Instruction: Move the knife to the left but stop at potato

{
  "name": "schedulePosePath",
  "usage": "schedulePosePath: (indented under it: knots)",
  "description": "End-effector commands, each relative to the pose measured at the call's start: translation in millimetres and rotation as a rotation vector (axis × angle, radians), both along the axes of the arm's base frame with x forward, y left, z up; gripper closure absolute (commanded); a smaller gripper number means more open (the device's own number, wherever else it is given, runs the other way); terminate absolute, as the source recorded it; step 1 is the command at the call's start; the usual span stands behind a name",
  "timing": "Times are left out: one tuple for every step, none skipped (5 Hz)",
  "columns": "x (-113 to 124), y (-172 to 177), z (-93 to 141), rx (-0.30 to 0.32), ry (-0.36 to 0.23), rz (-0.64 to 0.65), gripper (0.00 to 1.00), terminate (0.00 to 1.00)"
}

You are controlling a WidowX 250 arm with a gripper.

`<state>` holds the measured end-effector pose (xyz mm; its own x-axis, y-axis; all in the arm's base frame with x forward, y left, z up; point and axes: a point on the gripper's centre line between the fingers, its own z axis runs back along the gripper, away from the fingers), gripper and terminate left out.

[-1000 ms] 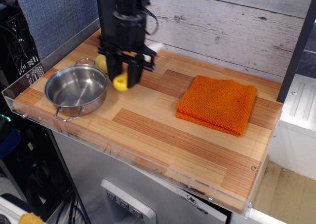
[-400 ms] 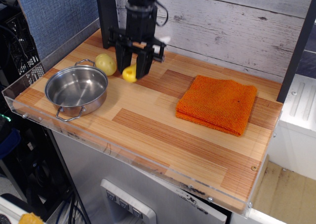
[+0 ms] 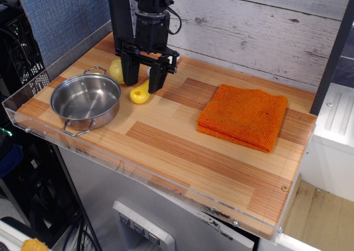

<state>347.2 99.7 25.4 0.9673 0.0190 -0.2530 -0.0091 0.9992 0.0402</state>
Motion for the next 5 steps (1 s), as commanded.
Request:
schedulePosePath:
  knots:
    - [2.2,-1.6,19.6,-0.006,-0.03,-0.021,0.0,0.0]
    - [6.5,-8.8,69.9,0.014,-0.176,-0.05,0.0,0.0]
    - [0.0,-13.3,119.7,0.061,-0.355,-0.04,0.0,0.0]
    - [-6.8,-12.8,140.4,0.074,-0.447,-0.016,0.0,0.0]
    - [-7.6,-10.5,142.4,0.055,-0.436,-0.007,0.0,0.0]
